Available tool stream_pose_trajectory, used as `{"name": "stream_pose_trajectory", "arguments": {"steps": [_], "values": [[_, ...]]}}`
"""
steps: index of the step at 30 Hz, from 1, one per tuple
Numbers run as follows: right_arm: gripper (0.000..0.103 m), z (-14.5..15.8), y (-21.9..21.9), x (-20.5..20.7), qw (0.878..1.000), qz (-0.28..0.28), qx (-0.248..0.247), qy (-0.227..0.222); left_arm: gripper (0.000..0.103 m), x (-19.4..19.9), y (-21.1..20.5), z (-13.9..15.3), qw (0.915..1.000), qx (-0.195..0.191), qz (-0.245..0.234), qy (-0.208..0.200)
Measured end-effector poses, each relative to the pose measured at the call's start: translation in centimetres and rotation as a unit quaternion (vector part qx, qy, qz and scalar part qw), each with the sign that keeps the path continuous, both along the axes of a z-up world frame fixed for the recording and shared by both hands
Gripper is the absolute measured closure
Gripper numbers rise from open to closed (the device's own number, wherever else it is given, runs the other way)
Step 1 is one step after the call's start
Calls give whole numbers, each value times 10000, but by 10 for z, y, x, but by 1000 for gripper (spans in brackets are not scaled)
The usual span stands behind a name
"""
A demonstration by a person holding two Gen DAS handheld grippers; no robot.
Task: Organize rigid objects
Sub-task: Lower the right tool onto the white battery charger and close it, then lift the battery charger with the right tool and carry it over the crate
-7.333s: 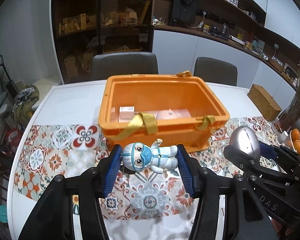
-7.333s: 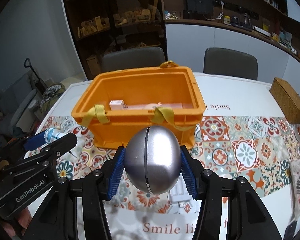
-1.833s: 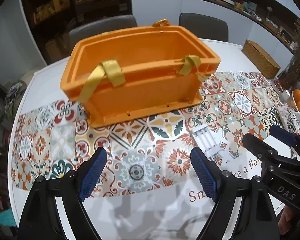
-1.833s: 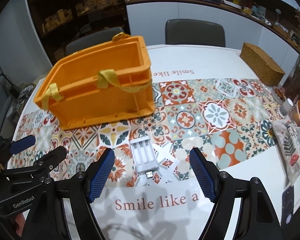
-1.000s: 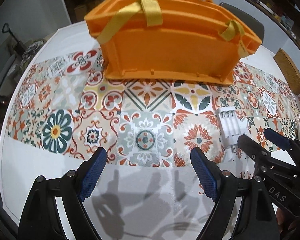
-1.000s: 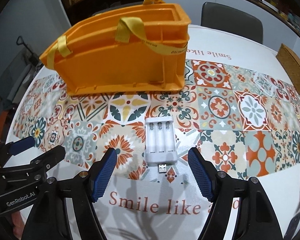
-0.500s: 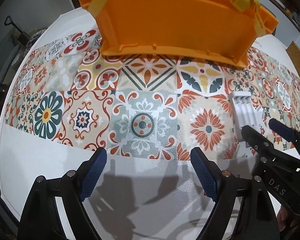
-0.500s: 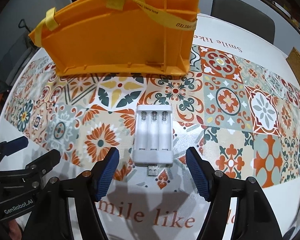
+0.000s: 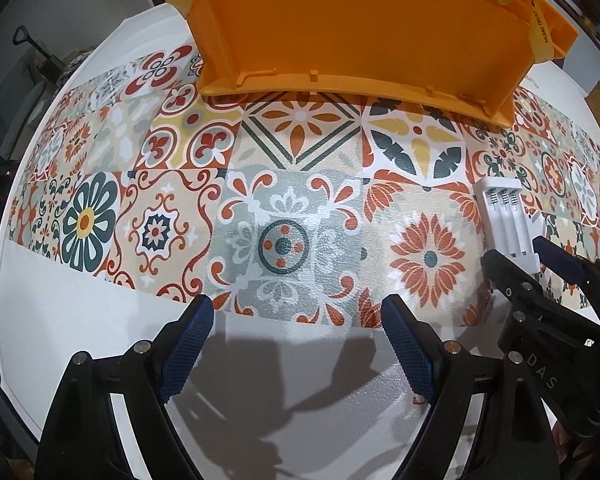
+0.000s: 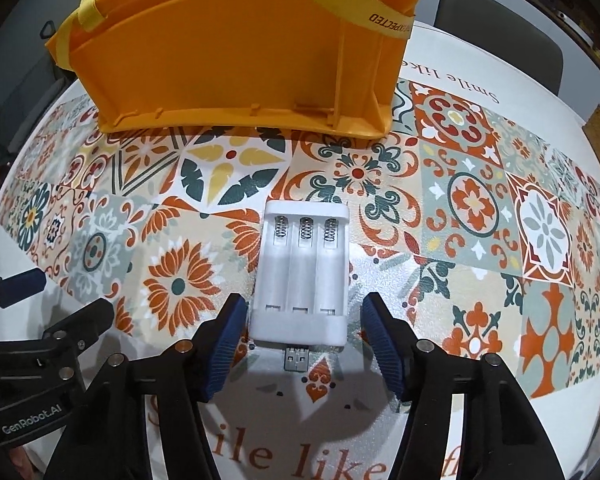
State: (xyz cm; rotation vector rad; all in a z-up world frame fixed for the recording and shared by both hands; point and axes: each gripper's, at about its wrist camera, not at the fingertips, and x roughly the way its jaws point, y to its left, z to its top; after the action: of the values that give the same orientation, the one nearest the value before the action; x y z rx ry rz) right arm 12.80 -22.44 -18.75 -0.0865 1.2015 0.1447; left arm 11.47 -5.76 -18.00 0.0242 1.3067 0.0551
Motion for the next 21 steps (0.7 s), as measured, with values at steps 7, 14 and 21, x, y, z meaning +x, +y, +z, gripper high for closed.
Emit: {"name": "stream_pose_trajectory", "arguments": {"steps": [7, 14, 21], "values": [[54, -2, 2, 0, 9999, 39, -46, -107, 17, 0, 0, 0, 10000, 35, -21, -10], [54, 11, 3, -8, 9995, 24, -117, -284, 17, -2, -4, 6, 9999, 30, -113, -119], [54, 29, 3, -15, 9990, -96, -67, -420, 17, -3, 2, 17, 9995, -37, -159, -257]]}}
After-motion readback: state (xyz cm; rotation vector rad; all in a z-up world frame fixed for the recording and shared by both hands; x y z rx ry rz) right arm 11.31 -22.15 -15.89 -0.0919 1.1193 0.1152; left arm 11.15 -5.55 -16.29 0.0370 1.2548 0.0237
